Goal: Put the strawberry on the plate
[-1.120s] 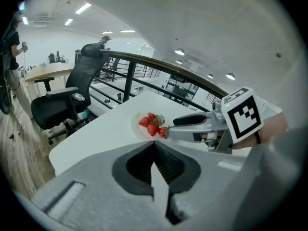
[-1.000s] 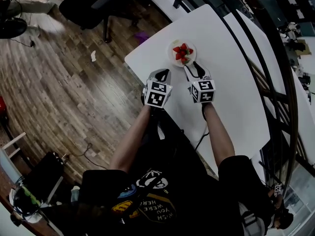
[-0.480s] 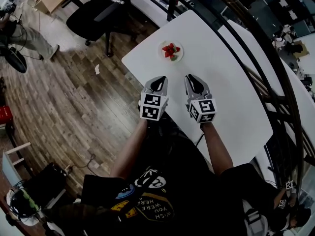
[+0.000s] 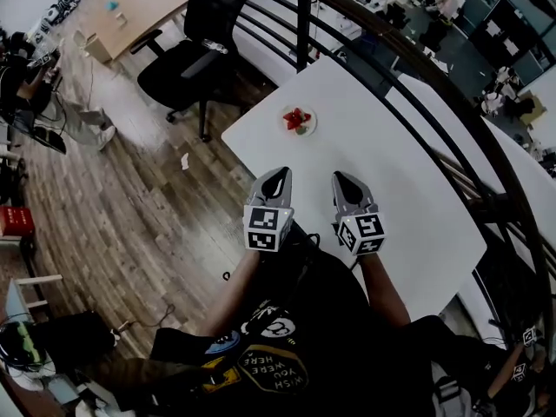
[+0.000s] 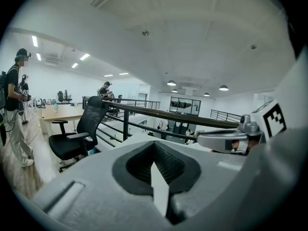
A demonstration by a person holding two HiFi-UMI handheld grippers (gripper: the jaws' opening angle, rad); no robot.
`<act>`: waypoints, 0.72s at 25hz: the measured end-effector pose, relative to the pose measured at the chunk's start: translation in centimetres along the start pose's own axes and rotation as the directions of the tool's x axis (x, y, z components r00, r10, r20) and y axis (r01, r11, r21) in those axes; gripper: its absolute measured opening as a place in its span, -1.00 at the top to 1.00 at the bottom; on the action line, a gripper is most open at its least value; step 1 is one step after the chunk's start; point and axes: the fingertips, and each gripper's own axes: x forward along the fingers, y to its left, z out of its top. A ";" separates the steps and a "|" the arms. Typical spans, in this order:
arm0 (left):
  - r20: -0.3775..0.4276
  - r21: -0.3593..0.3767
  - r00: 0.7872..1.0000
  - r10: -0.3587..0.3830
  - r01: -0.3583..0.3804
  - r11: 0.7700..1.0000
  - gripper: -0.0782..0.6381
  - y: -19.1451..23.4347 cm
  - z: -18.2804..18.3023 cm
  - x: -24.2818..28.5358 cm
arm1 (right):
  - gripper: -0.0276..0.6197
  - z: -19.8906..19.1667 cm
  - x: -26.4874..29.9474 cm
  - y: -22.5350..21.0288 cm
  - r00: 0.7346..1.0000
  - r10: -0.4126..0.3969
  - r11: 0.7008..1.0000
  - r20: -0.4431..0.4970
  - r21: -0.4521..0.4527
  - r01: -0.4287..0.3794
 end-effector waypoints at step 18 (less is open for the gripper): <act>0.052 0.061 0.999 0.002 -0.005 0.998 0.77 -1.4 2.4 -1.9 | 0.91 2.7 -1.1 1.3 0.999 0.029 0.997 0.032 -0.068 -0.027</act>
